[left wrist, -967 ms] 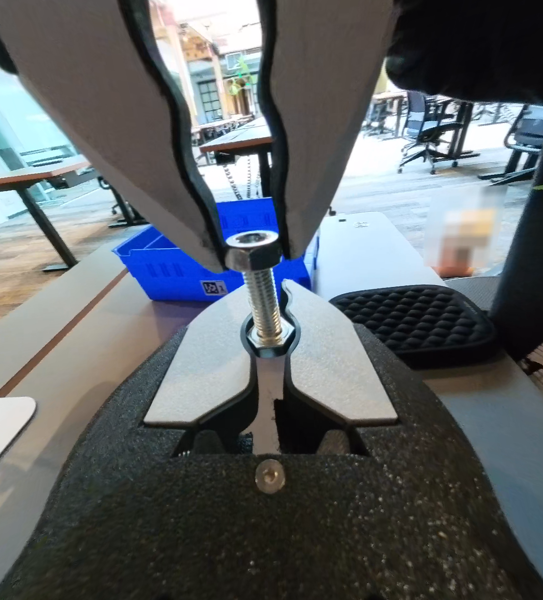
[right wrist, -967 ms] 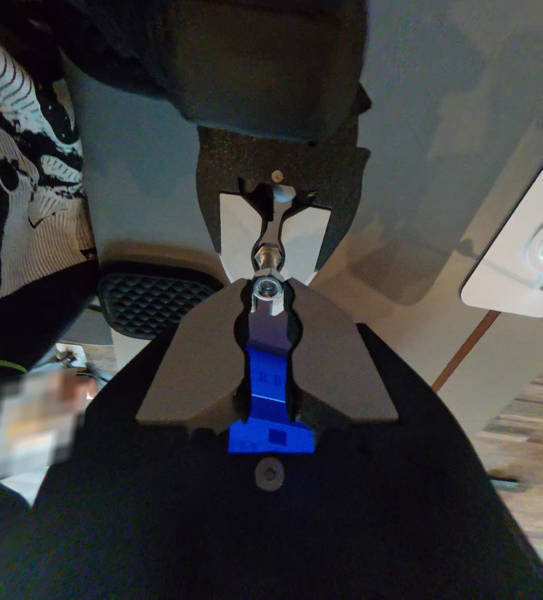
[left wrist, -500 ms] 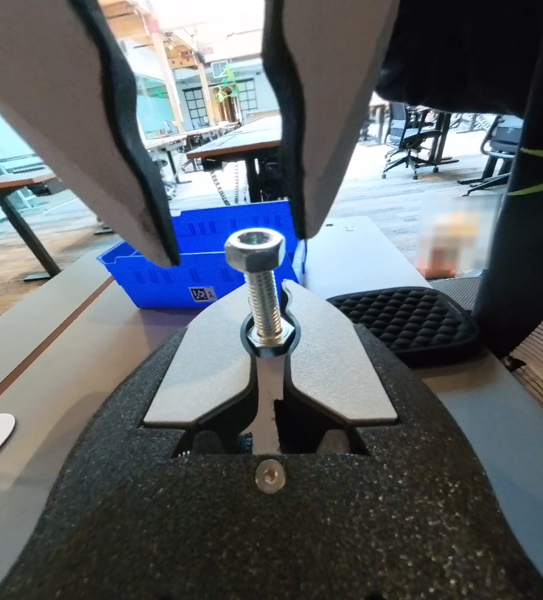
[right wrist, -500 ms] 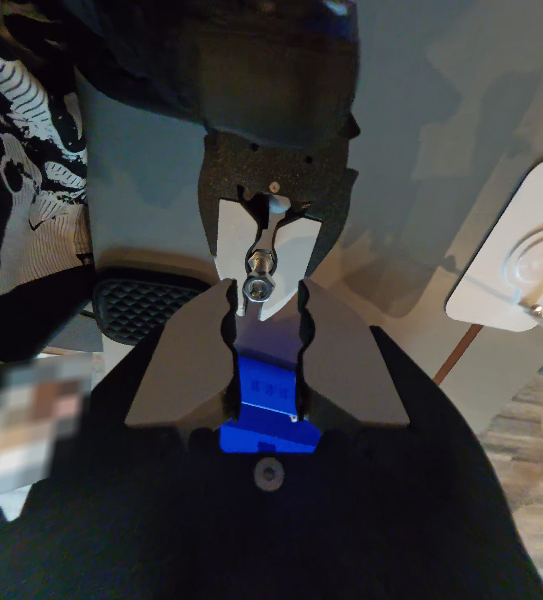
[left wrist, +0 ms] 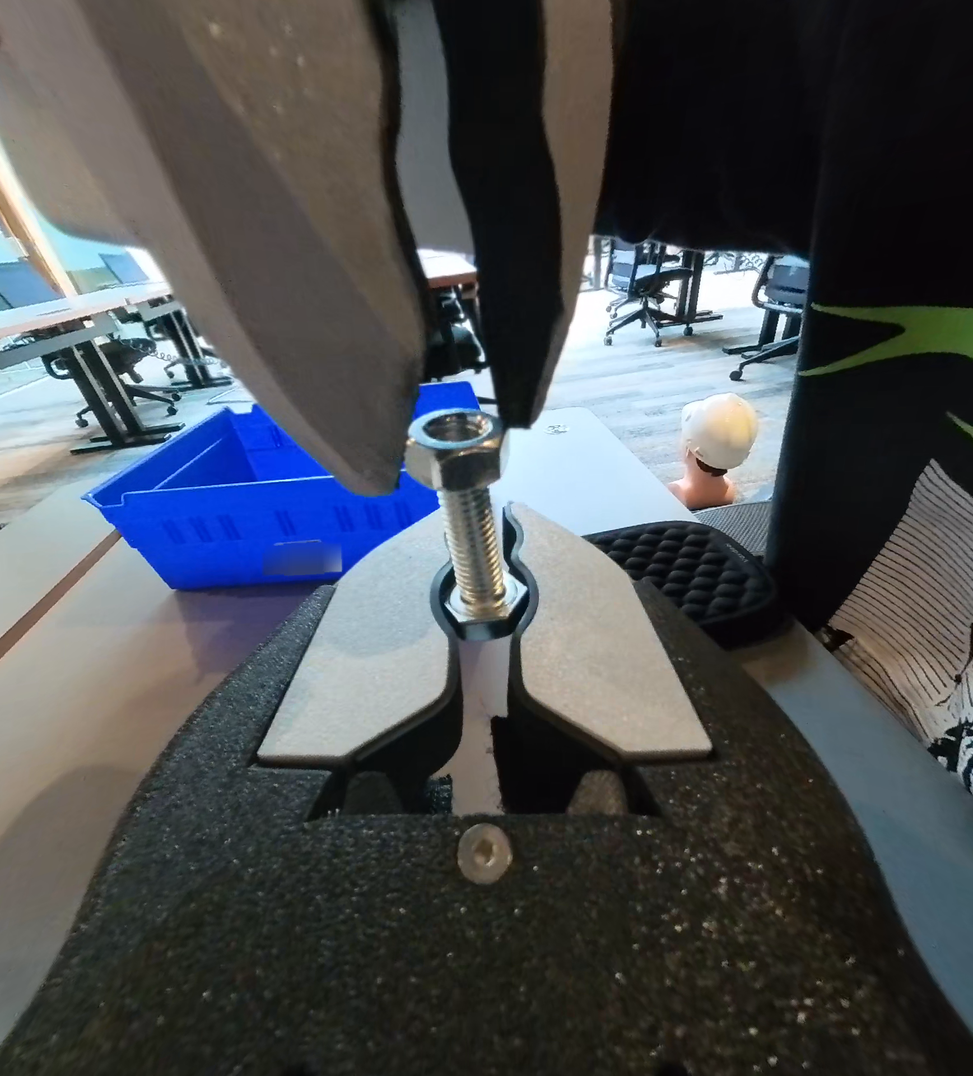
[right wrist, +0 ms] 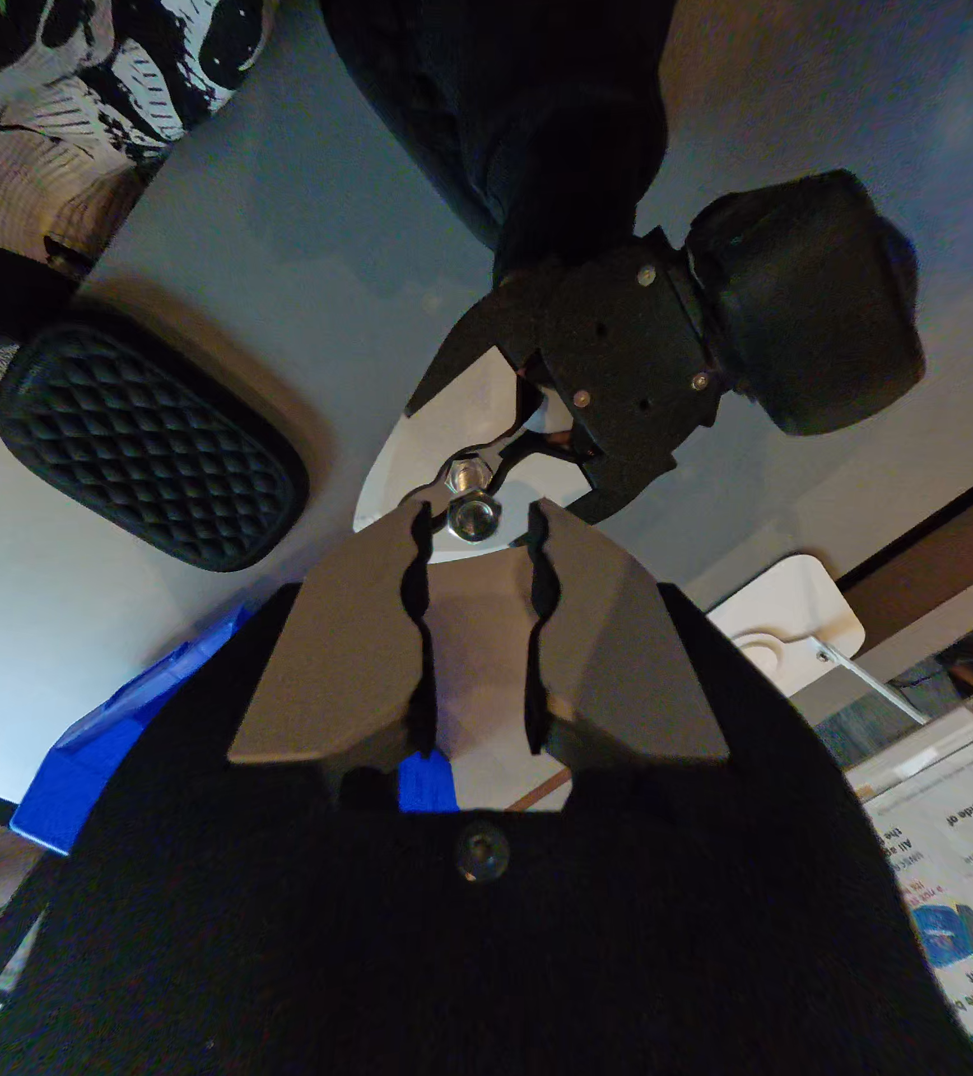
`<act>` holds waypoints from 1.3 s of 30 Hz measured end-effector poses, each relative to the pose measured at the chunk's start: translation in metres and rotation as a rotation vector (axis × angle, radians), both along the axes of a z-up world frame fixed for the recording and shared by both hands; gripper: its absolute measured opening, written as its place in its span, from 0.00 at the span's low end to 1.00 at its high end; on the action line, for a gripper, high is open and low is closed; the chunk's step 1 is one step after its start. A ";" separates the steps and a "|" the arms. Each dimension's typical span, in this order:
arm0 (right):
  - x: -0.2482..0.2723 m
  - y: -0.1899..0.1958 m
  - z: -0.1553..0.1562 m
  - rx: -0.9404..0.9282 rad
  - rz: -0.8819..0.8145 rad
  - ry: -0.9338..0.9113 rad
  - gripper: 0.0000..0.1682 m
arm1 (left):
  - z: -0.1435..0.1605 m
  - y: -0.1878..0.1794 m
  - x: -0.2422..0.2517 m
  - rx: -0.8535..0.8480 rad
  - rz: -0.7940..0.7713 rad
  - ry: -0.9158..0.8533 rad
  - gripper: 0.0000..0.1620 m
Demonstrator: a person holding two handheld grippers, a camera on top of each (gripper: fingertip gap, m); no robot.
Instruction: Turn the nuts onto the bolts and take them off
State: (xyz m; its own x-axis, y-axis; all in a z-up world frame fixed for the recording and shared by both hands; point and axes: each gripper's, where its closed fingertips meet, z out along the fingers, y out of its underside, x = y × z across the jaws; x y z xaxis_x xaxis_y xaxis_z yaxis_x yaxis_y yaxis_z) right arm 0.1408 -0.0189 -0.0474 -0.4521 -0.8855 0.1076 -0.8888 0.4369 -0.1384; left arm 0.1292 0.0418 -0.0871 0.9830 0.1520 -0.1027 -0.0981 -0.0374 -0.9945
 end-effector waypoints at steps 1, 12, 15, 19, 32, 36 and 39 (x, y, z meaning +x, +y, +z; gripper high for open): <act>-0.001 0.000 0.000 0.001 0.003 0.000 0.17 | 0.000 0.000 0.000 -0.002 -0.002 0.000 0.07; -0.009 -0.007 0.003 -0.042 -0.371 -0.049 0.10 | 0.008 -0.009 -0.016 0.038 0.137 0.016 0.07; -0.013 -0.009 0.004 -0.051 -0.662 -0.110 0.10 | 0.009 -0.013 -0.023 0.043 0.210 0.026 0.07; -0.013 -0.006 0.001 -0.057 -0.695 -0.081 0.12 | 0.005 -0.010 -0.024 0.031 0.202 0.016 0.07; 0.009 0.002 0.006 0.000 0.011 -0.003 0.19 | 0.002 -0.001 0.002 0.049 -0.042 0.003 0.07; 0.006 0.000 -0.003 0.046 0.063 0.015 0.16 | 0.002 0.000 0.006 0.050 -0.073 0.002 0.07; 0.002 0.000 -0.007 0.060 0.052 0.028 0.11 | 0.002 0.000 0.006 0.047 -0.073 0.001 0.07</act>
State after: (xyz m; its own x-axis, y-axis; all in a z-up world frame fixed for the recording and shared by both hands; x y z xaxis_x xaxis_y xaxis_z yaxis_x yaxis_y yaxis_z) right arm 0.1424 -0.0194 -0.0547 -0.4024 -0.9131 0.0660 -0.9139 0.3964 -0.0880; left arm 0.1352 0.0413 -0.0854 0.9916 0.0843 -0.0980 -0.0997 0.0164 -0.9949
